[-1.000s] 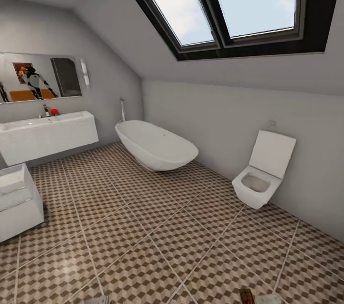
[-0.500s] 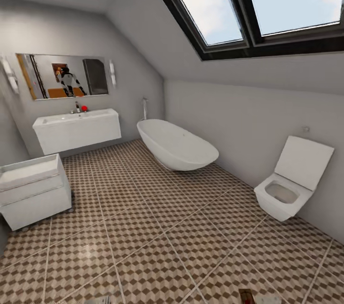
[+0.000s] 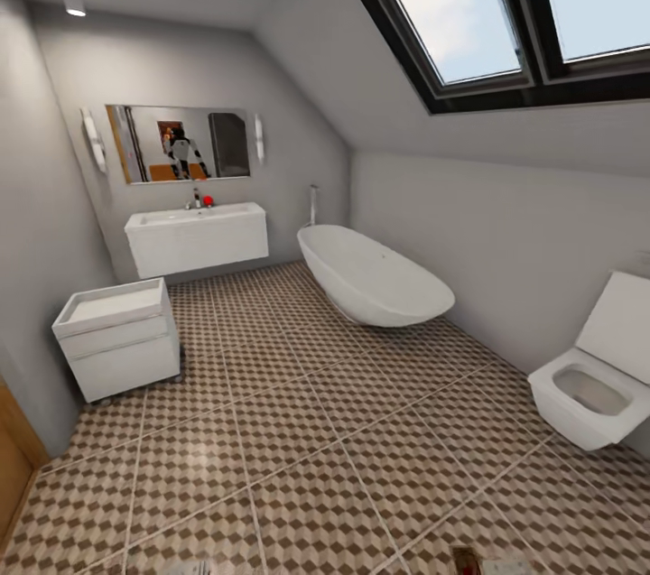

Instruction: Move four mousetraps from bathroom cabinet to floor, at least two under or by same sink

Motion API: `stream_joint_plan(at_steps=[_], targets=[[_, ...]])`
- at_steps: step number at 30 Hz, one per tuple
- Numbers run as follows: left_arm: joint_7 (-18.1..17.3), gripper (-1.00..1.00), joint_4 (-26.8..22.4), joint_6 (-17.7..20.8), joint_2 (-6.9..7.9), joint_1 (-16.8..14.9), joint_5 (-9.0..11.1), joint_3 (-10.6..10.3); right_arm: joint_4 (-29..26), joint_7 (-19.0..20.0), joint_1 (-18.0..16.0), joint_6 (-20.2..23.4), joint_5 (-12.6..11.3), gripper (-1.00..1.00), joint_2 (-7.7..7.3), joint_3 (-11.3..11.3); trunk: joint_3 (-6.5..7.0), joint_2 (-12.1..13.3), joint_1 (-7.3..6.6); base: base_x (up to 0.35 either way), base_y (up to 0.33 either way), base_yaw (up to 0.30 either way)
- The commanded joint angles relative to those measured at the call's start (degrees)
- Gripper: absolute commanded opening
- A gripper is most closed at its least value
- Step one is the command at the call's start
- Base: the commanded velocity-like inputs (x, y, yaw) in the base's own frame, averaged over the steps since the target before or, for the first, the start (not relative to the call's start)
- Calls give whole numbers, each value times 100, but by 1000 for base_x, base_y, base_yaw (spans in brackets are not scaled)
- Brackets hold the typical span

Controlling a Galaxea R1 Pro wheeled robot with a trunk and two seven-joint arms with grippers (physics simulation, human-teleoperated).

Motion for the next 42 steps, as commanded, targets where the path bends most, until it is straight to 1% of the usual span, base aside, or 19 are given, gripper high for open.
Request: stream_joint_plan(at_steps=[1,31,36,42], targets=[[21,-100,20,-28,-4,-7,7,-43,22,18,-6,-38,-74,-100,1,51,-2,-5,2,0,0,298],[-14,-100,20,-21,-4,-7,7,-43,22,15,-6,-34,-74,-100,8,52,-2,-5,2,0,0,298],[-14,-100,20,-4,-4,-7,-3,-43,22,17,-6,-34,-74,-100,8,57,-2,-5,2,208,-11,258],[-6,-100,20,6,-4,-7,-9,-44,22,19,-6,-34,-74,-100,9,57,-2,-5,2,319,-103,37]])
